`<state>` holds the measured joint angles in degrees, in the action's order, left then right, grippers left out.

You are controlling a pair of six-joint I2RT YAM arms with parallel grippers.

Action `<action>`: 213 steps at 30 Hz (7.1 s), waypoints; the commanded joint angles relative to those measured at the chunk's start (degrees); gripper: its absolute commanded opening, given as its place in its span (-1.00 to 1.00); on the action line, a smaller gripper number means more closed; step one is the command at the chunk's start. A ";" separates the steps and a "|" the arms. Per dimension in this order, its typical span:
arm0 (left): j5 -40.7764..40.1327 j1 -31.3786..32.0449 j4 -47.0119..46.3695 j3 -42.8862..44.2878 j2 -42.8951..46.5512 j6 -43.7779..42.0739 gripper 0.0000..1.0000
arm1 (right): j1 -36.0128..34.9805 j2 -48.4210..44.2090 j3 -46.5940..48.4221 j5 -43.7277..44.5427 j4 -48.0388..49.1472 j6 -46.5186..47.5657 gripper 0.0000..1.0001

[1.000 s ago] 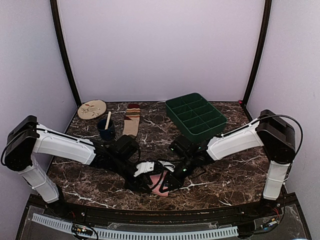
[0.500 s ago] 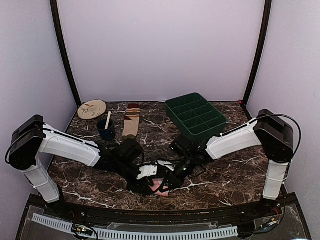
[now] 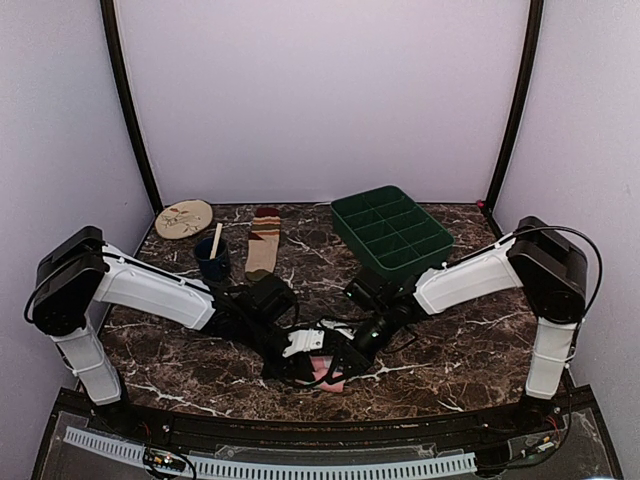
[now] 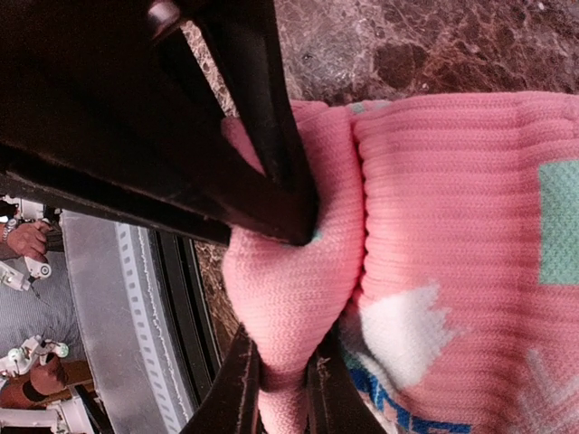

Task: Roll the socks
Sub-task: Roll the sock at the center of the board.

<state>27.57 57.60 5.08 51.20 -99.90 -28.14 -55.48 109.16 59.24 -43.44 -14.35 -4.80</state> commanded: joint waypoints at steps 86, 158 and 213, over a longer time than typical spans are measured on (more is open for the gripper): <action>23.63 -7.13 19.24 17.88 -18.66 2.74 -1.00 | -26.07 -13.29 -10.30 63.95 5.40 4.19 -0.08; 3.56 -14.87 -13.29 -13.61 19.24 19.48 -0.10 | -6.61 -3.76 -8.66 17.45 2.38 -4.34 -1.00; -11.06 7.50 -10.57 -11.30 10.14 -3.16 -0.03 | 2.76 9.57 6.23 -6.76 -14.79 0.32 -1.00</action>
<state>16.82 64.36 -5.91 39.18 -88.25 -30.89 -52.75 115.44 66.00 -55.07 -25.21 -4.71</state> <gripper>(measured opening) 0.483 0.126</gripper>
